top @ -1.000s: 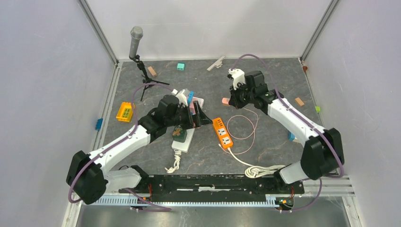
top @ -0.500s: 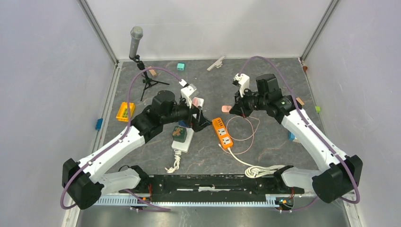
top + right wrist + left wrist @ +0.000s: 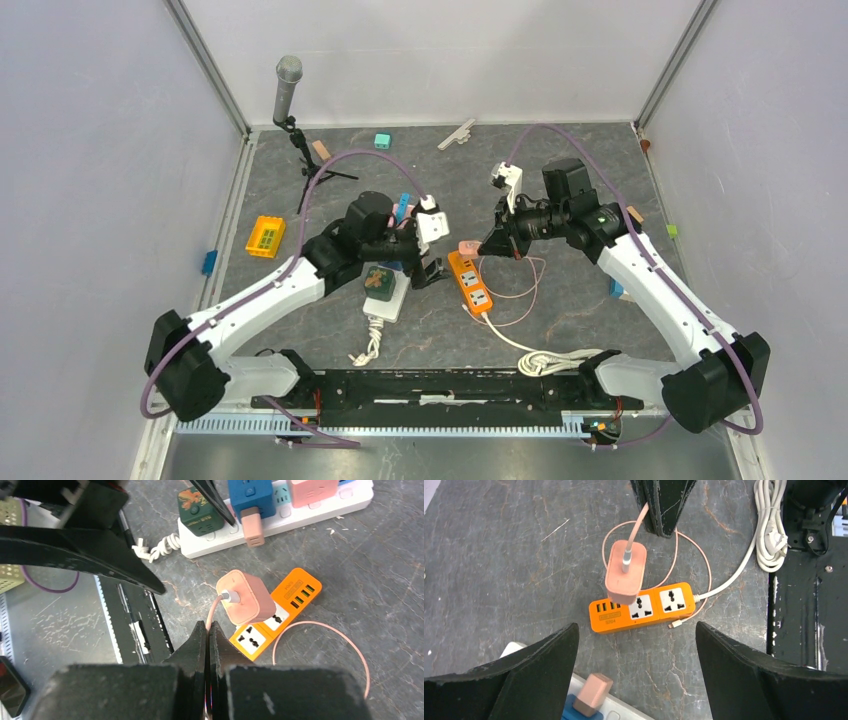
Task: Insert the plug
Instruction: Pick up the plug from the center of the board.
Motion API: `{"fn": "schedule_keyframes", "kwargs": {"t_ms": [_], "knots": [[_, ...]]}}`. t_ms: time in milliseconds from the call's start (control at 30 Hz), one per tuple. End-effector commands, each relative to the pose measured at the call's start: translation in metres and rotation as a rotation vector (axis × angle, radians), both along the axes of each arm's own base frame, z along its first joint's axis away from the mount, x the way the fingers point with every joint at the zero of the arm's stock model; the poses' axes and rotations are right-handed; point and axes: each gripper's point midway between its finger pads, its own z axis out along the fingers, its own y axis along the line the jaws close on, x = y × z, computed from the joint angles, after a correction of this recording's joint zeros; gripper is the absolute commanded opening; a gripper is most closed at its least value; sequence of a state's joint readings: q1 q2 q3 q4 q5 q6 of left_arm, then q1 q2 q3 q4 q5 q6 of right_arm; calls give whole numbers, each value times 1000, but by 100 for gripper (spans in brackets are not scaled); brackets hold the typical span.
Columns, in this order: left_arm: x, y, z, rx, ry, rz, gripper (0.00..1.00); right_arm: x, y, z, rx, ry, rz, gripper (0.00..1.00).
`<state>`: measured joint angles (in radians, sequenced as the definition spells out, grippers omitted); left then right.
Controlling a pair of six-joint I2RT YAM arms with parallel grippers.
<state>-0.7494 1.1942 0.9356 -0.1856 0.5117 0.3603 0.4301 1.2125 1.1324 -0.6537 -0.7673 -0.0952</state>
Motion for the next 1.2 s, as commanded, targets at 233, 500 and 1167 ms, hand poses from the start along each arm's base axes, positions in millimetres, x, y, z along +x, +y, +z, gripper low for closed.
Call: {"fn": "schedule_keyframes", "kwargs": {"t_ms": [233,500,1167], "knots": [[20,-43,17,16,-169,-80,83,-14,10,28,100,-30,83,0],[16,-60,1,42,-102,-127,55,-15,10,27,104,-25,84,0],[28,-52,-20,-36,397,340,2,8,-43,-33,-159,-68,-249,93]]}}
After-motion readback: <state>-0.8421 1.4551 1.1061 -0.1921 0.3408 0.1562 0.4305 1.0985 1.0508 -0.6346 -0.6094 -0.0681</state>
